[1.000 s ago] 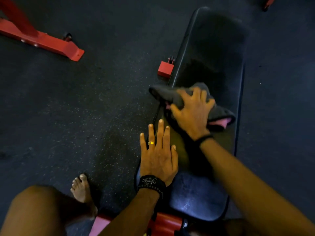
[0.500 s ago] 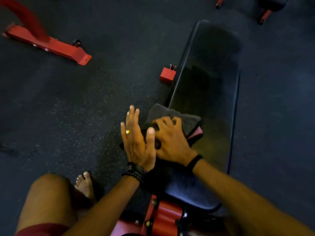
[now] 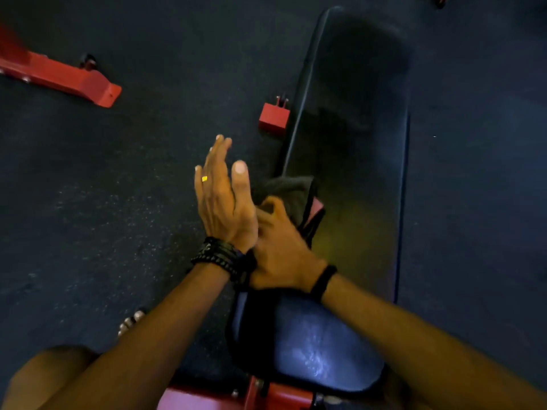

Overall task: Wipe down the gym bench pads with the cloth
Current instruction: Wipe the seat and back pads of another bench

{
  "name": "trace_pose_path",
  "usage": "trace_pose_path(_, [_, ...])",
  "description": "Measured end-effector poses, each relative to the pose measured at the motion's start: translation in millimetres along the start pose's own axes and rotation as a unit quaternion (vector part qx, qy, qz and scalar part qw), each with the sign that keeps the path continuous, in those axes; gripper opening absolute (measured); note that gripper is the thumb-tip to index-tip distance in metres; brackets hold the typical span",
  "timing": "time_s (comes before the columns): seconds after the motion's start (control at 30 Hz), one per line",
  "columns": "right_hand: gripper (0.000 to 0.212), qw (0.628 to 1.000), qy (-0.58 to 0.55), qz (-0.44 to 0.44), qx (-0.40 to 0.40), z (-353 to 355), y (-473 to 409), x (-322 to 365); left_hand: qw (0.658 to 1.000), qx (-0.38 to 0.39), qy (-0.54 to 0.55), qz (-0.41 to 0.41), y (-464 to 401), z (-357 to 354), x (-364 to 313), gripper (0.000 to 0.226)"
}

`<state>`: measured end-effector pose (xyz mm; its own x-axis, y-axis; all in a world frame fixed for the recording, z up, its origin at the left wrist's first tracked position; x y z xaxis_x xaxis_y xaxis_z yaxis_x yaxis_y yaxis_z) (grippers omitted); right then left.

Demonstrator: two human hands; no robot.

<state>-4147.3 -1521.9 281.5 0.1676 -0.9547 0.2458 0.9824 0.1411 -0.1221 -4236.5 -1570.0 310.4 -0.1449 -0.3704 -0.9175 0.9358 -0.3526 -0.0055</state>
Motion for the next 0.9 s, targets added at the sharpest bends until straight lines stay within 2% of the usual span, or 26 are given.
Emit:
trace_pose_path(0.07, [0.068,0.998,-0.018,0.053,0.001,4,6,-9,1.0,0.017,0.001,-0.01,-15,-16,-16,0.06])
trace_pose_path(0.1, [0.068,0.998,-0.006,0.06,-0.007,8,3,-30,0.999,0.028,-0.008,-0.025,-20,-23,-22,0.061])
trace_pose_path(0.13, [0.065,0.999,0.007,0.03,-0.022,13,-4,-61,0.998,0.037,-0.023,-0.048,-24,-29,-25,0.061])
trace_pose_path(0.2, [0.058,0.992,0.033,-0.105,-0.06,37,-27,-138,0.991,0.051,-0.068,-0.103,-25,-38,-25,0.058])
trace_pose_path(0.3, [0.057,0.945,0.082,-0.301,-0.099,60,-45,-207,0.982,0.077,-0.105,-0.134,-9,-53,-14,0.055])
trace_pose_path(0.37, [0.055,0.931,0.079,-0.338,-0.112,52,-34,-185,0.988,0.081,-0.097,-0.092,0,-59,-6,0.055])
trace_pose_path(0.43, [0.055,0.937,0.046,-0.324,-0.12,42,1,-119,0.993,0.062,-0.092,-0.047,2,-64,-4,0.055])
trace_pose_path(0.53, [0.053,0.938,0.012,-0.332,-0.101,29,81,-40,0.993,0.075,-0.072,-0.051,-1,-77,-10,0.052])
trace_pose_path(0.63, [0.056,0.906,0.044,-0.402,-0.126,33,110,-71,0.985,0.136,-0.073,-0.071,-19,-102,-17,0.052])
trace_pose_path(0.7, [0.058,0.863,0.09,-0.479,-0.132,47,97,-135,0.968,0.167,-0.162,-0.098,-41,-126,-22,0.055])
trace_pose_path(0.8, [0.058,0.799,0.06,-0.571,-0.177,69,71,-261,0.897,0.228,-0.333,-0.181,-66,-164,-25,0.061])
trace_pose_path(0.87, [0.059,0.783,0.038,-0.588,-0.197,79,62,-314,0.855,0.238,-0.414,-0.201,-70,-178,-23,0.063])
trace_pose_path(0.9, [0.06,0.789,0.034,-0.583,-0.192,79,63,-318,0.851,0.235,-0.426,-0.198,-70,-179,-21,0.063])
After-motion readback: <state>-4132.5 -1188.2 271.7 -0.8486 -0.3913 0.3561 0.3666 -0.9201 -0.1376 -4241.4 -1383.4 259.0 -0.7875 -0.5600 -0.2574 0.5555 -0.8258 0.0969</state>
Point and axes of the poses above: each hand's wrist, its own y-axis away from the middle knuckle, its own z-axis out of the back of the hand, x = y × z, the point moved 2 cm from there along -y, towards the middle knuckle, and after that the axes turned 10 degrees about z, right-handed, at the moved point
